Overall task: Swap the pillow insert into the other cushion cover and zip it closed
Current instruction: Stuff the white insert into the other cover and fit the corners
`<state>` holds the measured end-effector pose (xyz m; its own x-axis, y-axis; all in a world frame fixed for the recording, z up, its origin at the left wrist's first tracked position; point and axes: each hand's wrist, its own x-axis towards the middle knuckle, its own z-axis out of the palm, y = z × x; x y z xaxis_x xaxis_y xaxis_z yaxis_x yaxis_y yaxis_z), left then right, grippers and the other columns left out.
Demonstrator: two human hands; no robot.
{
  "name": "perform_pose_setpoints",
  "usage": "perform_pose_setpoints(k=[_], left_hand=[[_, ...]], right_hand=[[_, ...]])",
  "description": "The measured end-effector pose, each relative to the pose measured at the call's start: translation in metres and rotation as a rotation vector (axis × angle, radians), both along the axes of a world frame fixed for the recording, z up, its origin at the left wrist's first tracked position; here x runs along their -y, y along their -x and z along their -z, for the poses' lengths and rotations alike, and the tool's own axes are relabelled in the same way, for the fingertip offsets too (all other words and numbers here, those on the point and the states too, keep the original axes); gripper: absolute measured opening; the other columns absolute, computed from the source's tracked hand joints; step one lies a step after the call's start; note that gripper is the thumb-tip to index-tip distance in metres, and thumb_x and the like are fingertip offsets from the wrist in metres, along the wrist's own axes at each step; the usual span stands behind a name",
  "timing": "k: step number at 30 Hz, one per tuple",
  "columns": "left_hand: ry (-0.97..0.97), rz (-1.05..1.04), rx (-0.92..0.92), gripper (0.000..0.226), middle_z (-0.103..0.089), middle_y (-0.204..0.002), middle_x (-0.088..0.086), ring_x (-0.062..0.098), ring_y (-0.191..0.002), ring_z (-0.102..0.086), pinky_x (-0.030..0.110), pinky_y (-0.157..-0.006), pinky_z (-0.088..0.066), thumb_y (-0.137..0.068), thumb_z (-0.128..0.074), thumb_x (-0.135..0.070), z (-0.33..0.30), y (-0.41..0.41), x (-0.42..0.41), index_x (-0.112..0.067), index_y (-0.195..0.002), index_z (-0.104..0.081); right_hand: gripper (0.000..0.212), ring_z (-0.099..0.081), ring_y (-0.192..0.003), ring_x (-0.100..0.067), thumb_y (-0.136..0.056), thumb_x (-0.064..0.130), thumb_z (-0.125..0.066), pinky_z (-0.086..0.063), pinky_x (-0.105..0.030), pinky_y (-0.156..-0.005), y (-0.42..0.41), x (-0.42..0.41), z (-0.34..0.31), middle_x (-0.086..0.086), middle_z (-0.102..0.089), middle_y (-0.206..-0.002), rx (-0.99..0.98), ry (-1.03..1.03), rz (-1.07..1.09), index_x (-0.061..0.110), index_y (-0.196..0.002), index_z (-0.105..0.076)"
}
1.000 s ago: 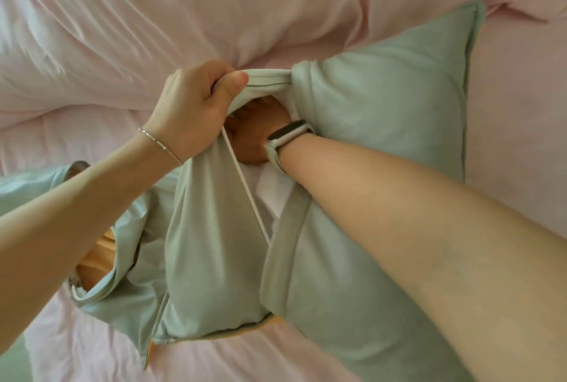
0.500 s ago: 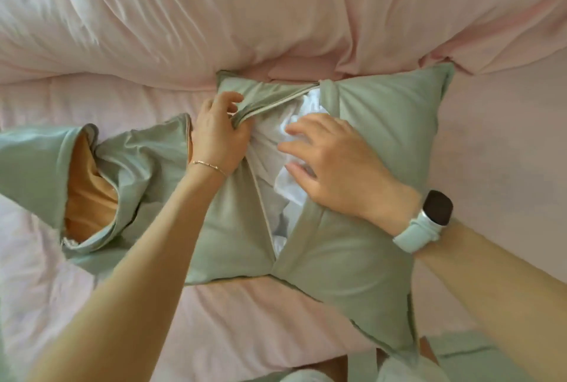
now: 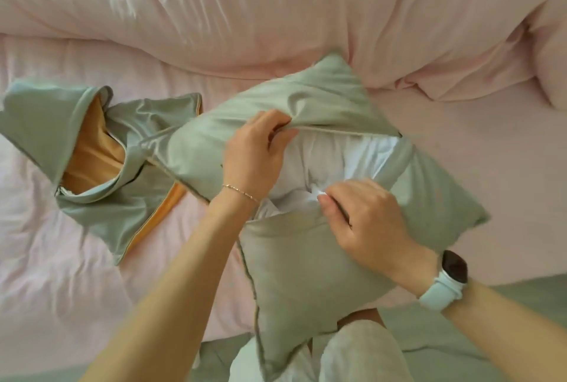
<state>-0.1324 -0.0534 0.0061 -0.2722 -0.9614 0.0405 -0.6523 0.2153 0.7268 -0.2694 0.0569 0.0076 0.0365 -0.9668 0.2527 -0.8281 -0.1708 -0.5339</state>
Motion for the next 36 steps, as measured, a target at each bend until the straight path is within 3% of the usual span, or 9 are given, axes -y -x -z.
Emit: perform_pose_setpoints(k=[6,10,14,18,23,28,30,34,36], left_hand=[[-0.089,0.113,0.399,0.029,-0.054,-0.113,0.009,0.029,-0.109,-0.047,0.034,-0.088,-0.034,-0.09,-0.056,-0.023,0.04,-0.019,-0.002,-0.015,-0.118,-0.059],[-0.049,0.03,0.301,0.03,-0.054,-0.105,0.013,0.033,-0.1,-0.05,0.025,-0.086,-0.035,-0.081,-0.068,-0.011,0.059,-0.065,-0.008,-0.007,-0.111,-0.064],[-0.246,-0.098,0.015,0.018,-0.067,-0.086,0.0,0.0,-0.076,-0.061,0.008,-0.071,-0.044,-0.08,-0.068,-0.005,0.06,-0.08,0.001,-0.007,-0.097,-0.07],[-0.47,-0.032,-0.141,0.01,-0.066,-0.066,-0.007,0.005,-0.068,-0.058,0.025,-0.071,-0.047,-0.08,-0.07,-0.01,0.057,-0.084,0.03,-0.02,-0.081,-0.07],[-0.598,0.184,-0.078,0.019,-0.043,-0.04,-0.012,0.004,-0.041,-0.033,0.013,-0.045,-0.027,-0.082,-0.068,-0.016,0.051,-0.08,0.049,-0.031,-0.088,-0.058],[-0.436,-0.009,-0.11,0.018,-0.041,-0.047,-0.009,0.001,-0.038,-0.04,0.011,-0.044,-0.03,-0.091,-0.057,-0.022,0.056,-0.056,0.044,-0.023,-0.073,-0.058],[-0.351,-0.067,-0.056,0.035,-0.038,-0.046,-0.009,-0.002,-0.041,-0.042,0.013,-0.047,-0.029,-0.092,-0.054,-0.021,0.059,-0.052,0.049,-0.025,-0.058,-0.047],[-0.364,-0.123,-0.08,0.043,-0.031,-0.048,-0.006,0.002,-0.041,-0.034,0.017,-0.046,-0.028,-0.094,-0.051,-0.019,0.068,-0.053,0.052,-0.018,-0.054,-0.036],[-0.407,-0.207,-0.164,0.044,-0.029,-0.048,-0.004,0.003,-0.042,-0.03,0.023,-0.047,-0.03,-0.094,-0.051,-0.02,0.072,-0.051,0.051,-0.016,-0.054,-0.035]], right_hand=[[0.041,-0.064,-0.083,-0.029,-0.084,0.037,-0.044,-0.049,-0.034,-0.075,-0.007,-0.003,0.04,-0.008,-0.066,-0.092,-0.103,-0.28,0.012,0.005,-0.096,-0.067],[0.031,-0.064,-0.086,-0.028,-0.084,0.015,-0.043,-0.042,-0.028,-0.082,-0.029,0.01,0.045,-0.011,-0.068,-0.092,-0.003,-0.16,-0.045,0.0,-0.093,-0.068],[0.035,-0.066,-0.091,-0.027,-0.083,0.015,-0.041,-0.044,-0.029,-0.086,-0.051,0.041,0.053,-0.013,-0.069,-0.099,0.004,-0.151,-0.14,-0.002,-0.098,-0.069],[0.044,-0.066,-0.093,-0.029,-0.085,0.019,-0.037,-0.05,-0.036,-0.083,-0.056,0.066,0.069,-0.015,-0.067,-0.108,-0.11,-0.281,-0.327,-0.002,-0.113,-0.063],[0.041,-0.062,-0.103,-0.02,-0.084,0.02,-0.039,-0.043,-0.025,-0.093,-0.034,0.107,0.062,-0.006,-0.069,-0.11,0.276,-0.463,-0.278,0.006,-0.111,-0.067],[0.036,-0.065,-0.083,-0.013,-0.073,0.016,-0.042,-0.05,-0.022,-0.081,-0.029,0.128,0.053,-0.001,-0.071,-0.084,0.588,-0.467,0.017,0.005,-0.085,-0.074],[0.035,-0.064,-0.082,-0.012,-0.074,0.015,-0.042,-0.047,-0.017,-0.079,-0.037,0.126,0.055,-0.005,-0.072,-0.085,0.518,-0.36,-0.025,0.002,-0.083,-0.073],[0.036,-0.068,-0.084,-0.029,-0.079,0.011,-0.039,-0.048,-0.033,-0.078,-0.045,0.111,0.08,-0.017,-0.068,-0.097,0.083,-0.212,-0.288,-0.005,-0.092,-0.068],[0.037,-0.068,-0.074,-0.027,-0.082,0.016,-0.039,-0.053,-0.032,-0.06,-0.049,0.109,0.088,-0.016,-0.068,-0.092,-0.047,-0.243,-0.252,-0.003,-0.095,-0.068]])
